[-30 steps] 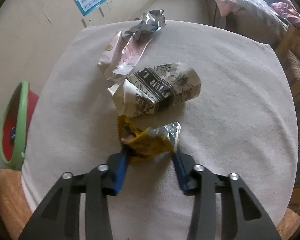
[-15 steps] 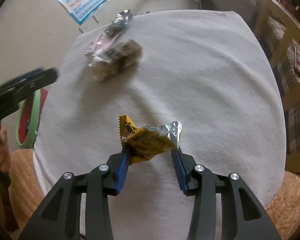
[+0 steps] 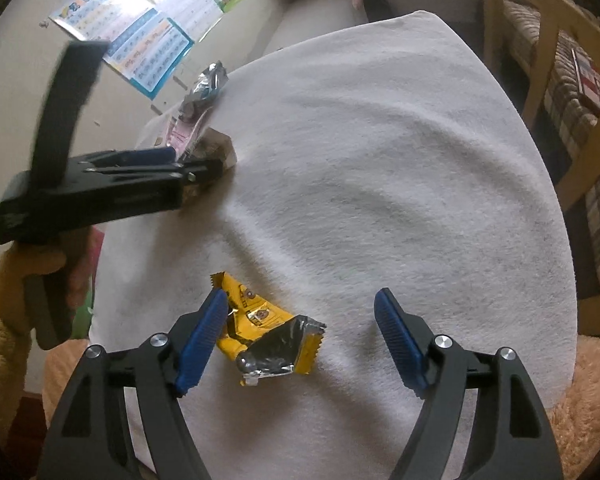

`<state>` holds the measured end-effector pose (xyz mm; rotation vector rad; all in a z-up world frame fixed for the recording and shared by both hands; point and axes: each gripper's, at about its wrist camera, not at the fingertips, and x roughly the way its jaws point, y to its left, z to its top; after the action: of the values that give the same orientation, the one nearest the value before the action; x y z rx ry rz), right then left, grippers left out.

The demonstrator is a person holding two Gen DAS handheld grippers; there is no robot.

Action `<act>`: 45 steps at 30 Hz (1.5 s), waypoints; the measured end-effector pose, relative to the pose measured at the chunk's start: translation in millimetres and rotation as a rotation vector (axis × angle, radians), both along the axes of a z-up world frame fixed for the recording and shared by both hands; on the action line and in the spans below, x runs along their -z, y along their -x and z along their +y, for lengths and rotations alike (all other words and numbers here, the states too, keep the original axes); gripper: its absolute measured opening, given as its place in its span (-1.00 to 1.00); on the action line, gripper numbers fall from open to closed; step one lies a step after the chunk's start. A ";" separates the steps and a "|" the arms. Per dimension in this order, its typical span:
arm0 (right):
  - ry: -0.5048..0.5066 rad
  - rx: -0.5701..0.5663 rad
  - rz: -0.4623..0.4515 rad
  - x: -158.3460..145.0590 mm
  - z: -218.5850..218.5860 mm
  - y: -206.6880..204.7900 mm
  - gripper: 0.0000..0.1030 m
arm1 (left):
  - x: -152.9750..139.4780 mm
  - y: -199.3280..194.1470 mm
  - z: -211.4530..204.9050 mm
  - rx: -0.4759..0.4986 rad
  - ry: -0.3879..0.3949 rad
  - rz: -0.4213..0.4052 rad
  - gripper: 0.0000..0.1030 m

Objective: Collect trash
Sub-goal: 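Grasp the white printed paper cup with the left tool while the right tool grasps the yellow wrapper, then carry the paper cup and yellow wrapper over the bucket with both tools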

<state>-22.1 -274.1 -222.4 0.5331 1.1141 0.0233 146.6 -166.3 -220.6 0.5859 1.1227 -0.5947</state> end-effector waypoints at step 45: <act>0.055 -0.087 0.050 -22.1 38.3 14.7 -0.14 | -12.8 86.3 132.4 -0.351 0.267 0.166 0.12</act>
<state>-36.8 -235.8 -200.2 0.4381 1.1833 0.0552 60.3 -33.9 -207.8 0.1047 1.2431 -0.4819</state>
